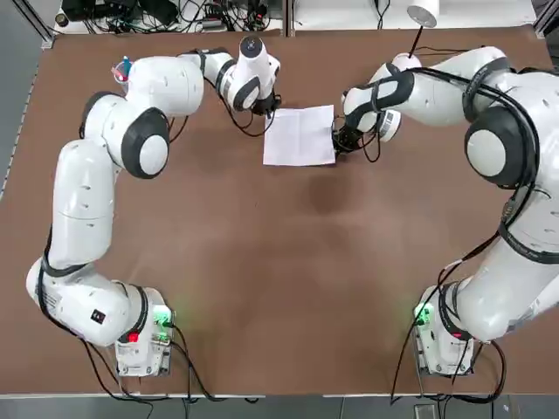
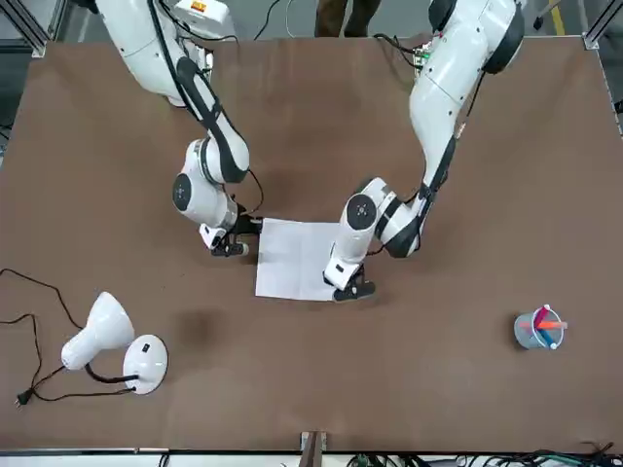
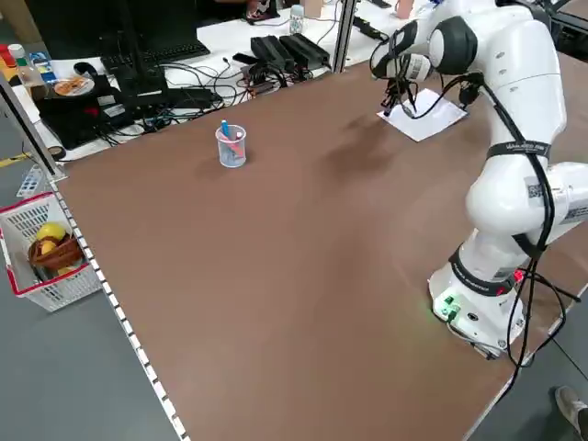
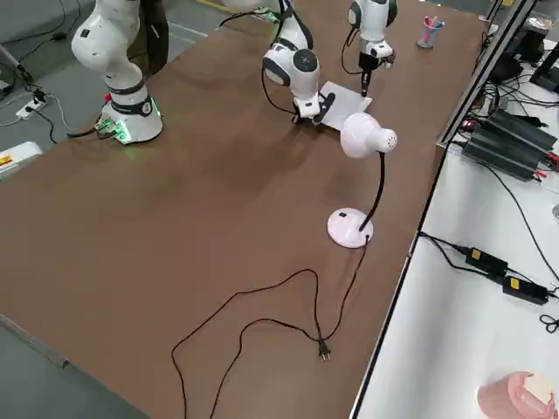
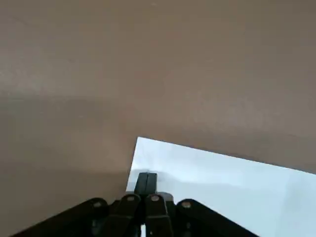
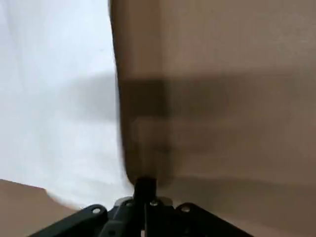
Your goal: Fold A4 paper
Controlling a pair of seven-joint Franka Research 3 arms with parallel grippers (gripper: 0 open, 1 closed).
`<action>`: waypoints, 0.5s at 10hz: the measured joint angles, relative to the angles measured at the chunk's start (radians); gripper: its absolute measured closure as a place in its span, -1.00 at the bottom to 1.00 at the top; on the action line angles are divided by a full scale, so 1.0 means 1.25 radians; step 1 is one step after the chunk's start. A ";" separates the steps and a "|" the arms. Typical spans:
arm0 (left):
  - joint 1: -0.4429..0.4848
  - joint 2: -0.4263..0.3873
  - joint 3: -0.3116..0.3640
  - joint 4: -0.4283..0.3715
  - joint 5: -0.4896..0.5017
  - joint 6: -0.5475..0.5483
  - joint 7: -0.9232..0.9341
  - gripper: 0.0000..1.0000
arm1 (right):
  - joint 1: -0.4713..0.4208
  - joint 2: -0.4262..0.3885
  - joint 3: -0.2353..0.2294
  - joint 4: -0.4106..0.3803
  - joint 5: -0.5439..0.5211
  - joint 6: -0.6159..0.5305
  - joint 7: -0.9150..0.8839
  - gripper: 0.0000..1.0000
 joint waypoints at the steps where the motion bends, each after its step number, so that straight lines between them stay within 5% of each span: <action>1: -0.011 0.003 0.012 0.002 0.000 0.006 0.000 0.98 | 0.000 0.001 0.001 0.007 0.007 -0.001 0.000 0.98; 5: -0.029 0.001 0.030 0.003 0.000 0.006 0.000 0.98 | 0.000 0.001 0.002 0.024 0.010 -0.001 0.000 0.98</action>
